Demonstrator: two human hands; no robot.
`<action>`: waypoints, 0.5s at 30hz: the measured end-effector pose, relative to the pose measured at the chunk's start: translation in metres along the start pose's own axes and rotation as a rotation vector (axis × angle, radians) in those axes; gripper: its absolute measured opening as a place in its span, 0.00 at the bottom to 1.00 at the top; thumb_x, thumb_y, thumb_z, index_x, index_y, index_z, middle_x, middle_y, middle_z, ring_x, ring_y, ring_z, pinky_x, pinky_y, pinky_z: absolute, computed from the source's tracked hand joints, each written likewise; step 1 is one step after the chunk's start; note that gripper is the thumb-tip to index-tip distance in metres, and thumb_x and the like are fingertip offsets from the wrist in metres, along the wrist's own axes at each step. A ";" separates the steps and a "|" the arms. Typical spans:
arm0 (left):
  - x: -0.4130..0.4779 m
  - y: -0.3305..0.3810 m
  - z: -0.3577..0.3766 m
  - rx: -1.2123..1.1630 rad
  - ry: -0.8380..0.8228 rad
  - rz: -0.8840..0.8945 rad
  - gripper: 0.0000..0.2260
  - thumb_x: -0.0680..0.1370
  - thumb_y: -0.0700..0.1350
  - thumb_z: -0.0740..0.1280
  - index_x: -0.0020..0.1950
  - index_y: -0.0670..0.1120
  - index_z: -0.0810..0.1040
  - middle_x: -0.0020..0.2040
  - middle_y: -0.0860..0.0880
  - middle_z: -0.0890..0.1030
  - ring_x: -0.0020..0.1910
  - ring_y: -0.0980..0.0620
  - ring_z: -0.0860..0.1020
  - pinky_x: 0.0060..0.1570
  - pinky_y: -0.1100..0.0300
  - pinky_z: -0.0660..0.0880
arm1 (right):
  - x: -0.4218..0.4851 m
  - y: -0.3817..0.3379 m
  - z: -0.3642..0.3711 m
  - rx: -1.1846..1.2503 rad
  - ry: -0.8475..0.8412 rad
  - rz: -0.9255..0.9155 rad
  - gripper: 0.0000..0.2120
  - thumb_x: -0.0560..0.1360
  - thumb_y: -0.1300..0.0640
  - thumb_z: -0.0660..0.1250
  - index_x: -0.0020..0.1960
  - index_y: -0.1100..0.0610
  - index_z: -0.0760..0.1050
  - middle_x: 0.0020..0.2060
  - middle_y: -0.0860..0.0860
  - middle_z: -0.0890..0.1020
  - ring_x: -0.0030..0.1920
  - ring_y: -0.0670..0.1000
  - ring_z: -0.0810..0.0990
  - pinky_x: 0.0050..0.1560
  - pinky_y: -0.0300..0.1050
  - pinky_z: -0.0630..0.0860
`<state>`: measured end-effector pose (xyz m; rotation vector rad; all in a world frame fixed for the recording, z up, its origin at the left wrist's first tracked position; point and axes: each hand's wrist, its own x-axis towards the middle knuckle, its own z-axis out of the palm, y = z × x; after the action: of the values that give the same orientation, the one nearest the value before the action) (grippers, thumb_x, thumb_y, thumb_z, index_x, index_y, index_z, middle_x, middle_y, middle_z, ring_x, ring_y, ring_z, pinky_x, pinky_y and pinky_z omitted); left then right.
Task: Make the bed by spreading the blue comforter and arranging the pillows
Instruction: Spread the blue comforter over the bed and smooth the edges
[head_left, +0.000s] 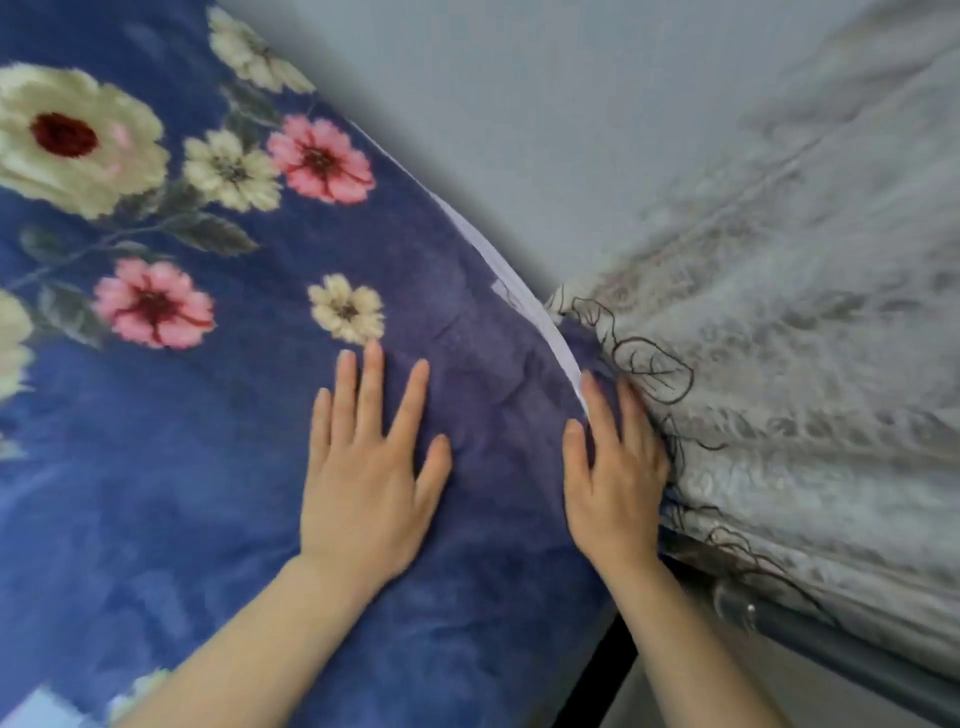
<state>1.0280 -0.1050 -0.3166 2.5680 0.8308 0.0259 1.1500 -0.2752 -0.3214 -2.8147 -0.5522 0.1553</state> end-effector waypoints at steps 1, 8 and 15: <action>-0.010 0.019 0.009 0.011 -0.030 0.070 0.28 0.77 0.56 0.53 0.77 0.48 0.62 0.78 0.40 0.57 0.77 0.40 0.53 0.73 0.46 0.50 | -0.006 0.010 0.002 0.103 -0.005 0.151 0.25 0.80 0.45 0.51 0.75 0.51 0.63 0.74 0.53 0.66 0.74 0.54 0.63 0.72 0.51 0.60; -0.032 0.052 0.032 0.059 -0.110 0.182 0.29 0.76 0.58 0.56 0.76 0.51 0.63 0.78 0.40 0.58 0.77 0.42 0.54 0.73 0.47 0.50 | 0.000 0.047 0.014 0.993 -0.104 0.857 0.21 0.81 0.43 0.57 0.68 0.53 0.72 0.63 0.48 0.78 0.63 0.50 0.75 0.66 0.42 0.68; -0.051 0.045 0.030 0.053 -0.118 0.269 0.31 0.74 0.61 0.58 0.76 0.53 0.62 0.78 0.39 0.54 0.78 0.42 0.52 0.76 0.50 0.47 | -0.085 0.055 0.053 1.434 -0.361 1.359 0.13 0.84 0.59 0.53 0.48 0.51 0.75 0.45 0.47 0.81 0.45 0.46 0.79 0.49 0.47 0.75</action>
<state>1.0154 -0.1783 -0.3191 2.6829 0.4455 -0.0657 1.0835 -0.3441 -0.3831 -1.2558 1.0768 0.8525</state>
